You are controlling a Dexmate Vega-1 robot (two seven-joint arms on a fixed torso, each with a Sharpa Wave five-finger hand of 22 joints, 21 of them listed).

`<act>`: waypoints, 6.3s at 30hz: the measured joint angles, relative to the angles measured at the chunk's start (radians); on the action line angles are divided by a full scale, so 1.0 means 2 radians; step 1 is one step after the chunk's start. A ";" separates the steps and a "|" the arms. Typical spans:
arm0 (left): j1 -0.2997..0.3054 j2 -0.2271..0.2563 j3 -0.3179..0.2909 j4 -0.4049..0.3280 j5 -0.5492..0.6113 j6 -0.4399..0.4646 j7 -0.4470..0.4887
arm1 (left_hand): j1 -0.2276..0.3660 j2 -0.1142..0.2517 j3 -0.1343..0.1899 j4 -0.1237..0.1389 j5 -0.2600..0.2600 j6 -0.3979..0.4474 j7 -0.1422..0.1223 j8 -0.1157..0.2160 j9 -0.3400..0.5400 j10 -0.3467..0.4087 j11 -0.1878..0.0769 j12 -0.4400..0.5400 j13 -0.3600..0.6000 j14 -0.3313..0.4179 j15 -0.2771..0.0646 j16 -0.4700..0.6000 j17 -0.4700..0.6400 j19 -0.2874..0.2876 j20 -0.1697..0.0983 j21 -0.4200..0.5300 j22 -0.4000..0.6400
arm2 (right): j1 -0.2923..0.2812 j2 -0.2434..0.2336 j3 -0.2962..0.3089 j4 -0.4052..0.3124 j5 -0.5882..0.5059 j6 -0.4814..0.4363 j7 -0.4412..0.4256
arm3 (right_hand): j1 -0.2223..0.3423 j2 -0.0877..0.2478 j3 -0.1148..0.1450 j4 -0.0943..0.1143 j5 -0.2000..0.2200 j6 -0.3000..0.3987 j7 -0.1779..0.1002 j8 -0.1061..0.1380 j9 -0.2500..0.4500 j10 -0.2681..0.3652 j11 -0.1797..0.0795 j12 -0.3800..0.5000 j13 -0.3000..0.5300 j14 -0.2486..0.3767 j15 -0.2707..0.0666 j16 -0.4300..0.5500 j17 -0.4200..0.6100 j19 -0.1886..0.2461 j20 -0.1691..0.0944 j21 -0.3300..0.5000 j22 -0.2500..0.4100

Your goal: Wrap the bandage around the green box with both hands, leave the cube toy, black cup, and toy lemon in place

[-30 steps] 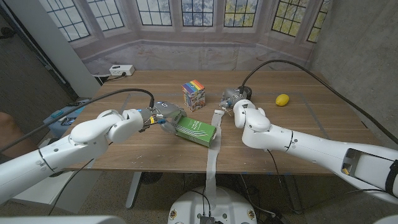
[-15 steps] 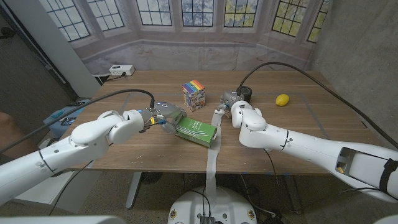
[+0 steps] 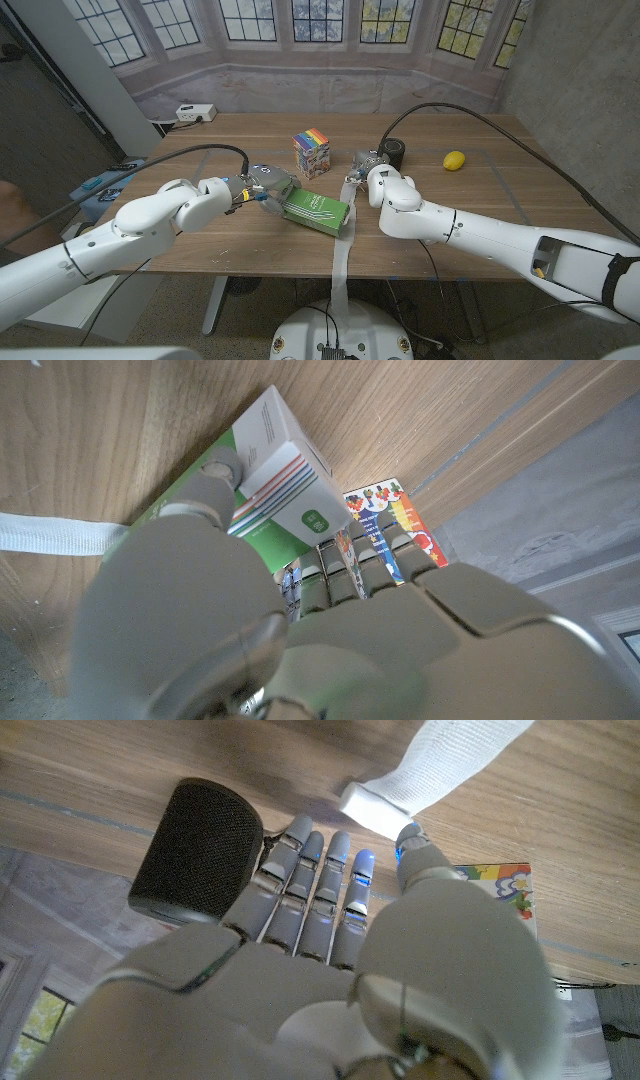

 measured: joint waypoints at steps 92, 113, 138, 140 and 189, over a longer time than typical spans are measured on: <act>-0.007 -0.017 0.015 0.006 0.003 -0.006 -0.001 | -0.001 0.001 0.002 -0.002 0.002 0.000 0.000 0.010 -0.003 0.003 -0.003 0.002 0.007 0.007 -0.002 0.000 0.005 0.004 -0.004 0.000 0.000 | -0.095 0.033 0.059 0.084 -0.093 0.118 -0.132 | 0.052 -0.001 0.004 0.000 0.000 0.116 -0.022 0.010 0.002 0.109 -0.056 0.064 0.030 0.103 -0.013 0.027 0.019 0.045 -0.020 0.016 0.000; -0.016 -0.037 0.028 0.001 0.016 0.011 -0.007 | -0.001 0.001 0.002 -0.002 0.002 0.000 0.000 0.010 -0.005 0.003 -0.003 0.002 0.009 0.007 -0.002 0.000 0.005 0.004 -0.004 0.000 0.000 | -0.116 0.031 0.079 0.050 -0.125 0.126 -0.145 | 0.058 -0.003 0.004 0.000 0.000 0.118 -0.023 0.010 0.003 0.109 -0.055 0.070 0.035 0.106 -0.017 0.027 0.021 0.040 -0.020 0.016 0.000; -0.022 -0.061 0.046 0.005 0.027 0.028 -0.006 | -0.001 0.001 0.002 -0.002 0.002 0.000 0.000 0.010 -0.005 0.003 -0.003 0.002 0.012 0.007 -0.002 0.000 0.005 0.000 -0.004 0.000 0.000 | -0.137 0.032 0.102 0.018 -0.154 0.147 -0.154 | 0.062 -0.003 0.004 0.000 0.000 0.121 -0.021 0.007 0.005 0.106 -0.058 0.074 0.041 0.112 -0.017 0.027 0.023 0.037 -0.018 0.016 0.002; -0.023 -0.063 0.047 0.006 0.028 0.031 -0.006 | -0.001 0.001 0.002 -0.002 0.002 0.000 0.000 0.010 -0.006 0.003 -0.003 0.002 0.012 0.007 -0.002 0.000 0.005 0.000 -0.004 0.000 0.000 | -0.138 0.033 0.103 0.017 -0.156 0.149 -0.155 | 0.062 -0.003 0.004 0.000 0.000 0.122 -0.023 0.007 0.005 0.106 -0.058 0.075 0.041 0.112 -0.017 0.027 0.023 0.037 -0.018 0.016 0.002; -0.060 -0.110 0.086 0.029 0.031 0.075 -0.010 | -0.001 0.001 0.002 -0.002 0.002 0.000 0.000 0.014 -0.009 0.003 -0.003 0.002 0.014 0.007 -0.002 0.000 0.005 -0.003 -0.001 -0.002 0.000 | -0.172 0.036 0.136 -0.047 -0.217 0.182 -0.149 | 0.071 0.001 0.004 0.000 0.000 0.128 -0.021 0.003 0.007 0.109 -0.061 0.075 0.046 0.111 -0.017 0.027 0.030 0.037 -0.018 0.016 0.002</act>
